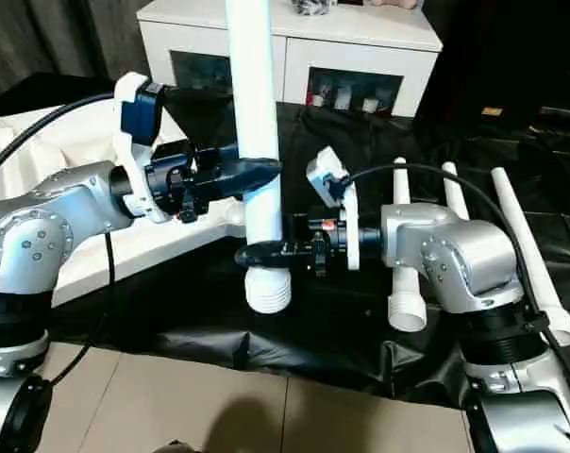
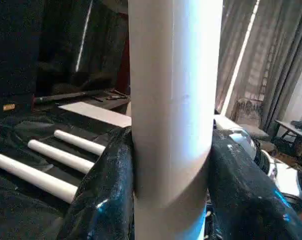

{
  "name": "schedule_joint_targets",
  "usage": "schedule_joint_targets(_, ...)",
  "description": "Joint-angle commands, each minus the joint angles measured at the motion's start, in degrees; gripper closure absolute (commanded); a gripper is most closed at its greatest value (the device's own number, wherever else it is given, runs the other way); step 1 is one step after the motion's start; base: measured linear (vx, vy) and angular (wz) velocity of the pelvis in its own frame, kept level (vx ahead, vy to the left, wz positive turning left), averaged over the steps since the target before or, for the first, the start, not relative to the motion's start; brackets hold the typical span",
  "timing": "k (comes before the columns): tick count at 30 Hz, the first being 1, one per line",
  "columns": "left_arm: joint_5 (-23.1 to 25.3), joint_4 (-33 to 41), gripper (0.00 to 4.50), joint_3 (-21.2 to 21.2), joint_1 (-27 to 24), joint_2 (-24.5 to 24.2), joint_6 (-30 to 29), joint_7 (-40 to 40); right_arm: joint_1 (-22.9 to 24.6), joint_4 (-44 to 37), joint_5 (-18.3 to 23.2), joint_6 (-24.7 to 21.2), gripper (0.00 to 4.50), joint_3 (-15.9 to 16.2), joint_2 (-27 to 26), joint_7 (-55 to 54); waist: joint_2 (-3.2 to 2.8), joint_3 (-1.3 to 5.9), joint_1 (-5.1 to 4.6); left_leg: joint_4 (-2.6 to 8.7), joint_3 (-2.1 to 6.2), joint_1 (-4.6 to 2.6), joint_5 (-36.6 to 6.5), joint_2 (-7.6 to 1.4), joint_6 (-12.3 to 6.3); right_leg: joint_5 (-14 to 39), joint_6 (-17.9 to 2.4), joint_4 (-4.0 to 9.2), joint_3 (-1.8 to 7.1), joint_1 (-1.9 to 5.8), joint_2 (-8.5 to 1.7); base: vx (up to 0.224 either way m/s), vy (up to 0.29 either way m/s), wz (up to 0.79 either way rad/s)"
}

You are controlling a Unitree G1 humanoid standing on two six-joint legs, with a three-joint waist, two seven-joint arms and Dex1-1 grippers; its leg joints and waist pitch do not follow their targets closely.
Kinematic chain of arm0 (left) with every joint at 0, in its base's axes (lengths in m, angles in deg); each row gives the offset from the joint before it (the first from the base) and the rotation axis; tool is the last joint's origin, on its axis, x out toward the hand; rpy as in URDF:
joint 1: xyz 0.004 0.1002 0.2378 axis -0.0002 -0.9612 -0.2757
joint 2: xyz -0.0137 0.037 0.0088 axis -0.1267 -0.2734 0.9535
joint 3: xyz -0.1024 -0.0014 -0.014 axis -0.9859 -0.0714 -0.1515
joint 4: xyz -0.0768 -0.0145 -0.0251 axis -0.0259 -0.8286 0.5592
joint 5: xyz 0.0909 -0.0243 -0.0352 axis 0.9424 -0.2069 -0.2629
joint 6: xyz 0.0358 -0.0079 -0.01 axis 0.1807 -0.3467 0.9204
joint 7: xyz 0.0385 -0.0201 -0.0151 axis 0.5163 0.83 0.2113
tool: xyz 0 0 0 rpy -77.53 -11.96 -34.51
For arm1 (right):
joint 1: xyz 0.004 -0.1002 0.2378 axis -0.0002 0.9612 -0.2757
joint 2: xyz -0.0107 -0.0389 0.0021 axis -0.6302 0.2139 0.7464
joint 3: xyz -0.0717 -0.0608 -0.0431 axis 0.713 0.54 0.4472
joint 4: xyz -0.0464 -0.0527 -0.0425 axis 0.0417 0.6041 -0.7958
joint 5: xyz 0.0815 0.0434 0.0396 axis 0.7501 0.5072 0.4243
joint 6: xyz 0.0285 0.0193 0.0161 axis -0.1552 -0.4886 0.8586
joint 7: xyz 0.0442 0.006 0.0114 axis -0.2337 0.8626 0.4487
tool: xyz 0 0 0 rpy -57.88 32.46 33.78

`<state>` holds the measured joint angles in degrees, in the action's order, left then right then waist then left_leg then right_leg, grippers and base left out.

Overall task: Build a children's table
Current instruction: Pick table leg

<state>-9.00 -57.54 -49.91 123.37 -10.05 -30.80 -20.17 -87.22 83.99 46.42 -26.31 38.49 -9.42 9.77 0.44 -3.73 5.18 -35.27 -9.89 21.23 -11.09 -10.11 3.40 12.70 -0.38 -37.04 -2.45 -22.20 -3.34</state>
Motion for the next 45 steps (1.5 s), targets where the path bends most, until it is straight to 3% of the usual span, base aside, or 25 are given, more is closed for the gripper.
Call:
schedule_joint_targets(1,0.45,0.07,2.70,-0.08,0.65,-0.08,0.72,-0.16,0.16,-1.33,0.05,0.11,1.60,0.17,0.58,0.24,-0.11,4.45,0.15,3.61,0.78,-0.61,-3.53,-2.60,-0.50,-2.31,-15.54,3.63,2.75,3.32,-4.28,0.000,0.000,0.00)
schedule_joint_targets(7,0.55,-0.03,2.70,-0.08,0.76,-0.07,0.74,-0.23,0.29,-1.43,-0.10,0.42,1.33,0.51,0.18,0.14,-0.20,4.47,0.18,3.60,0.79,-0.63,-3.66,-2.60,-0.40,-2.60,-15.74,3.60,2.72,3.28,-4.27,0.000,0.000,0.00)
schedule_joint_targets(8,0.56,-0.10,2.70,-0.08,0.80,-0.09,0.77,-0.31,0.27,-1.34,-0.06,0.35,1.86,0.48,0.06,0.04,-0.23,4.45,0.16,3.61,0.81,-0.61,-3.70,-2.59,-0.40,-2.62,-15.76,3.59,2.72,3.29,-4.25,0.000,0.000,0.00)
schedule_joint_targets(10,0.58,-0.12,2.70,-0.07,0.81,-0.08,0.79,-0.32,0.28,-1.30,0.03,0.26,1.74,0.40,-0.01,-0.05,-0.20,4.47,0.16,3.60,0.80,-0.59,-3.76,-2.58,-0.37,-2.50,-15.74,3.61,2.72,3.34,-4.28,0.000,0.000,0.00)
schedule_joint_targets(13,0.66,-0.22,2.70,-0.06,0.87,-0.13,0.85,-0.37,0.23,-1.06,0.55,-0.19,2.24,0.01,-0.24,-0.25,-0.19,4.48,0.18,3.57,0.77,-0.60,-3.67,-2.55,-0.43,-2.65,-15.75,3.61,2.75,3.32,-4.28,0.000,0.000,0.00)
schedule_joint_targets(16,0.68,-0.27,2.70,-0.07,0.90,-0.09,0.95,-0.45,0.20,-0.97,0.53,-0.24,2.27,0.03,-0.17,-0.20,-0.25,4.46,0.17,3.59,0.82,-0.62,-3.63,-2.57,-0.40,-2.82,-15.74,3.58,2.72,3.28,-4.24,0.000,0.000,0.00)
schedule_joint_targets(18,0.68,-0.44,2.70,-0.11,1.00,-0.10,1.01,-0.55,0.12,-0.93,0.50,-0.31,2.53,0.13,-0.12,-0.13,-0.24,4.50,0.14,3.59,0.81,-0.65,-3.77,-2.60,-0.31,-2.91,-15.86,3.58,2.72,3.30,-4.25,0.000,0.000,0.00)
schedule_joint_targets(25,1.15,-1.67,2.70,-1.10,1.61,0.40,0.69,2.02,0.38,-0.49,0.50,-0.31,2.59,-0.97,-0.64,-1.52,-0.31,4.53,0.20,3.54,0.80,-0.60,-3.64,-2.53,-0.32,-3.40,-15.93,3.55,2.74,3.37,-4.27,0.000,0.000,0.00)
schedule_joint_targets(26,0.60,-2.77,2.35,-2.21,2.23,0.73,-0.06,3.44,0.22,0.10,0.37,-0.15,2.59,-1.80,-1.13,-2.59,-0.33,4.52,0.21,3.56,0.81,-0.64,-3.68,-2.52,-0.29,-3.25,-15.95,3.57,2.71,3.32,-4.26,0.000,0.000,0.00)
schedule_joint_targets(31,-1.52,-2.25,1.91,-3.64,1.96,0.18,-1.40,3.11,1.17,1.00,-0.39,0.75,2.61,-3.87,-1.65,-5.50,-0.47,4.57,0.19,3.56,0.87,-0.63,-3.58,-2.53,0.11,-3.71,-15.96,3.47,2.67,3.33,-4.24,0.000,0.000,0.00)
schedule_joint_targets(32,-2.35,-1.82,1.80,-4.10,1.62,-0.18,-2.05,2.97,1.41,1.54,-0.57,1.42,2.62,-5.59,-2.04,-7.35,-0.44,4.61,0.21,3.53,0.84,-0.63,-3.50,-2.49,0.16,-4.09,-15.98,3.43,2.67,3.34,-4.22,0.000,0.000,0.00)
schedule_joint_targets(37,-1.85,-1.20,1.50,-4.01,0.12,-1.45,-2.14,2.66,1.23,2.64,-0.10,1.82,2.63,-9.94,-1.54,-10.13,-1.15,4.56,0.24,3.57,0.81,-0.90,-4.77,-2.47,1.01,-2.95,-15.95,3.65,2.64,3.11,-4.12,0.000,0.000,0.00)
schedule_joint_targets(39,-1.76,-0.91,1.16,-4.18,-0.49,-1.68,-2.13,2.58,1.30,2.67,0.08,1.72,2.64,-11.05,-1.44,-10.79,-0.94,4.58,0.23,3.61,0.80,-0.74,-4.65,-2.35,1.00,-3.54,-15.71,3.60,2.63,3.29,-4.02,0.000,0.000,0.00)
schedule_joint_targets(40,-1.10,-0.90,1.16,-4.01,-1.23,-1.94,-1.77,2.62,1.57,2.27,0.59,1.38,2.64,-11.93,-1.49,-11.19,-1.46,4.62,0.26,3.53,0.84,-0.77,-4.86,-2.29,1.03,-3.59,-15.56,3.62,2.59,3.29,-3.99,0.000,0.000,0.00)
schedule_joint_targets(42,-0.95,-0.86,0.98,-3.97,-1.43,-2.00,-1.72,2.68,1.68,2.09,0.74,1.26,2.64,-12.17,-1.56,-11.39,-1.16,4.64,0.16,3.55,0.86,-0.61,-4.64,-2.26,0.71,-3.90,-15.62,3.62,2.58,3.50,-4.03,0.000,0.000,0.00)
schedule_joint_targets(43,1.09,-1.07,0.98,-3.44,-2.01,-2.15,-0.53,3.97,2.13,1.53,0.32,1.91,2.64,-12.39,-1.82,-12.59,-2.22,4.63,0.24,3.49,1.02,-0.66,-4.90,-2.30,0.78,-3.36,-15.63,3.55,2.51,3.33,-4.10,0.000,0.000,0.00)
schedule_joint_targets(44,4.61,-2.18,0.85,-3.53,-2.48,-1.61,2.56,7.34,2.71,1.11,-1.47,4.09,2.64,-12.51,-2.53,-15.05,-1.98,4.54,-0.04,3.56,1.02,-0.63,-5.49,-2.51,0.82,-3.28,-15.24,3.97,2.53,3.30,-4.03,0.000,0.000,0.00)
schedule_joint_targets(45,9.49,-3.51,0.85,-3.95,-3.21,-0.71,7.24,12.71,3.10,1.36,-5.44,8.00,2.64,-12.31,-3.71,-19.84,-2.64,4.54,-0.03,3.48,1.12,-0.62,-6.06,-2.43,1.21,-3.09,-15.18,3.88,2.50,3.33,-4.06,0.000,0.000,0.00)
